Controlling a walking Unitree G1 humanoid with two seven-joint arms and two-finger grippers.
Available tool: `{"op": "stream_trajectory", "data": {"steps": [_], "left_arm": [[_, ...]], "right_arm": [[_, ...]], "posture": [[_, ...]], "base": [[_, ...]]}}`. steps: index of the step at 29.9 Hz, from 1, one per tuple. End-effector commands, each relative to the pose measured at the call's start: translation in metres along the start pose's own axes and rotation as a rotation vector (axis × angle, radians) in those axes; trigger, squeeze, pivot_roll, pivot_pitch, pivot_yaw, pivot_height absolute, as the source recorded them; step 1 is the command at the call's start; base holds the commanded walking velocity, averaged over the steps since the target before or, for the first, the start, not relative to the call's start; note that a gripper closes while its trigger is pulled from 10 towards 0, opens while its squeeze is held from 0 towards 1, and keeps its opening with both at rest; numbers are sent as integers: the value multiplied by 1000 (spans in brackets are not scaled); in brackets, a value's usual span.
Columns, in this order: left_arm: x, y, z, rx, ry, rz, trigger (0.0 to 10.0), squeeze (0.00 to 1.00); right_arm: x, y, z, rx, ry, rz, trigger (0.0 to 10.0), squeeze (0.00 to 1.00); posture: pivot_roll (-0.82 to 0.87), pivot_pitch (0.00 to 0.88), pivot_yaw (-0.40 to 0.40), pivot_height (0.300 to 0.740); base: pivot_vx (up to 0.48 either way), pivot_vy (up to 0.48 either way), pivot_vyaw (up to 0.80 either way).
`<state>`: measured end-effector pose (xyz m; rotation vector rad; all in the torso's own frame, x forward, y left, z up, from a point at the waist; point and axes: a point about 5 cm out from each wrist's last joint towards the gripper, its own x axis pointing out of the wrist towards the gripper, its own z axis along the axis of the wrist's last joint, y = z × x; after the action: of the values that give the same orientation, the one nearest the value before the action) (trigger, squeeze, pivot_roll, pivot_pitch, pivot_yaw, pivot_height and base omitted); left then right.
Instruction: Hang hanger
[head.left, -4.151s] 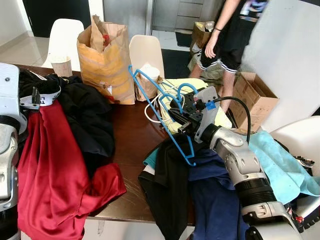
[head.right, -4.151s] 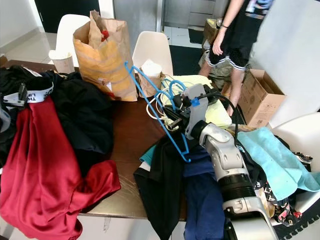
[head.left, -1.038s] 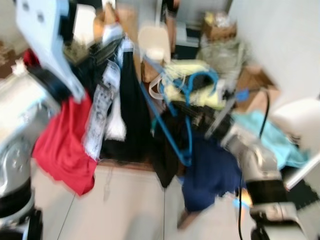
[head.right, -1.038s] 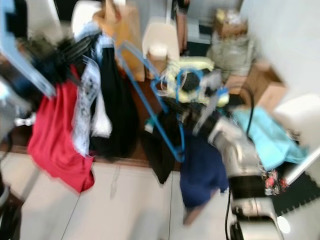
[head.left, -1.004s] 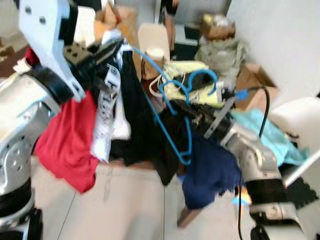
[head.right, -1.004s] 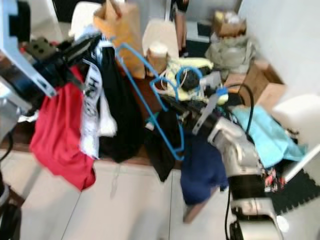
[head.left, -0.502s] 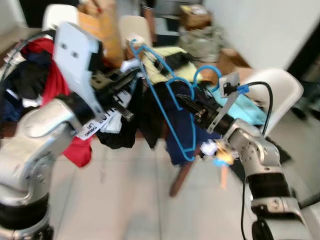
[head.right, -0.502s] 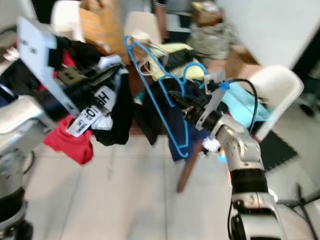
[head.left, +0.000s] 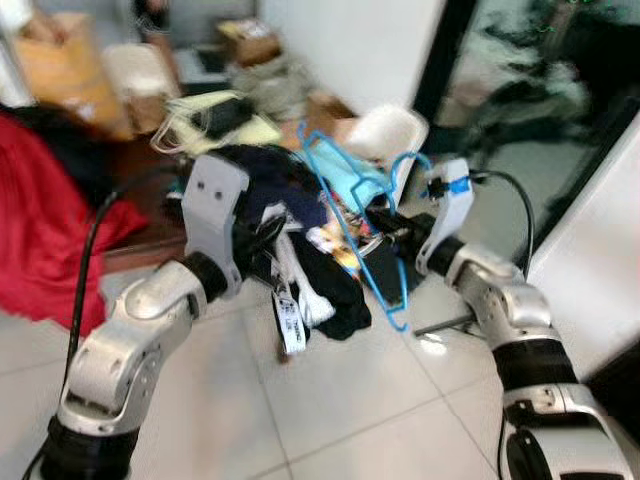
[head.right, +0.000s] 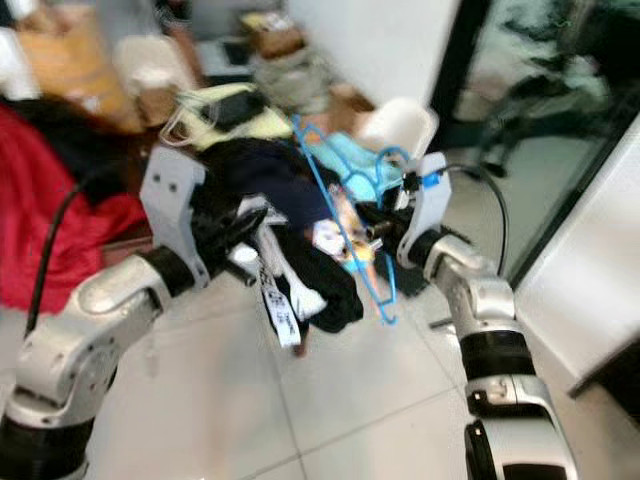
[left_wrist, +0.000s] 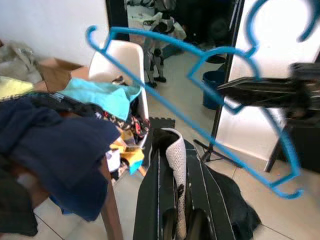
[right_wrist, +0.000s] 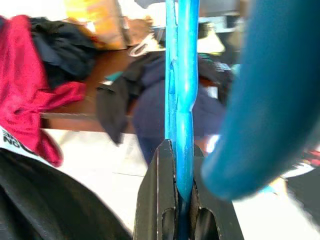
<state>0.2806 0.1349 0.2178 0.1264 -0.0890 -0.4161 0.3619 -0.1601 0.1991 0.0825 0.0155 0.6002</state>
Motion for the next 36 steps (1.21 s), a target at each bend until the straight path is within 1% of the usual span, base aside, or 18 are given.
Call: {"op": "stream_trajectory", "data": {"steps": [1,2,3,5,6,7,10,13,14,15,16,17,19,21,23,26,29,36], "left_arm": [[-17,9,-45,30,199,202,10000,0],[-17,9,-45,30,199,202,10000,0],[-31,15,-56,37,263,343,10000,0],[-31,15,-56,37,263,343,10000,0],[-44,20,-62,47,302,448,10000,0],[-54,18,-67,49,330,478,10000,0],[-59,11,-71,43,317,456,10000,0],[-53,6,-71,-14,262,369,10000,0],[-51,6,-72,-104,223,338,10000,0],[-51,6,-72,-104,223,338,10000,0],[-50,6,-73,-202,183,317,10000,0],[-50,6,-73,-202,183,317,10000,0],[-56,4,-73,-465,96,235,10000,0],[-56,4,-73,-465,96,235,10000,0],[-66,-7,-71,-605,67,108,10000,0],[-76,-19,-69,-653,70,-9,10000,0],[-78,-22,-69,-688,59,-54,10000,0],[-74,-19,-67,-727,13,-36,10000,0]], "right_arm": [[-11,10,-29,37,68,-47,10000,0],[-11,10,-29,37,68,-47,10000,0],[-18,22,-44,68,92,-60,10000,0],[-18,22,-44,68,92,-60,10000,0],[-24,32,-54,82,111,-72,10000,0],[-26,35,-57,79,117,-83,10000,0],[-26,32,-58,82,126,-91,10000,0],[-25,29,-57,80,131,-76,10000,0],[-24,29,-58,82,142,-65,10000,0],[-24,29,-58,82,142,-65,10000,0],[-24,29,-58,85,151,-55,10000,0],[-24,29,-58,85,151,-55,10000,0],[-27,33,-58,114,160,-40,10000,0],[-27,33,-58,114,160,-40,10000,0],[-28,38,-61,154,167,-35,10000,0],[-29,41,-60,203,163,-19,10000,0],[-30,42,-61,232,161,-8,10000,0],[-33,37,-62,321,153,-19,10000,0]], "posture": [[6,57,-67,740],[6,57,-67,740],[0,60,-57,740],[0,60,-57,740],[-1,64,-55,740],[-8,62,-52,740],[-12,59,-50,740],[-11,54,-60,740],[-7,51,-68,740],[-7,51,-68,740],[-7,52,-70,740],[-7,52,-70,740],[-6,61,-84,740],[-6,61,-84,740],[-4,71,-86,740],[-4,87,-85,740],[-6,95,-84,740],[-7,120,-80,740]], "base": [[0,0,-800],[0,0,-800],[0,0,0],[0,0,0],[0,0,0],[0,0,0],[0,0,0],[0,0,-800],[0,0,-800],[0,0,-800],[0,0,-800],[0,0,-800],[0,0,-800],[0,0,-800],[0,0,-800],[0,0,-800],[0,0,-800],[0,0,-800]]}}
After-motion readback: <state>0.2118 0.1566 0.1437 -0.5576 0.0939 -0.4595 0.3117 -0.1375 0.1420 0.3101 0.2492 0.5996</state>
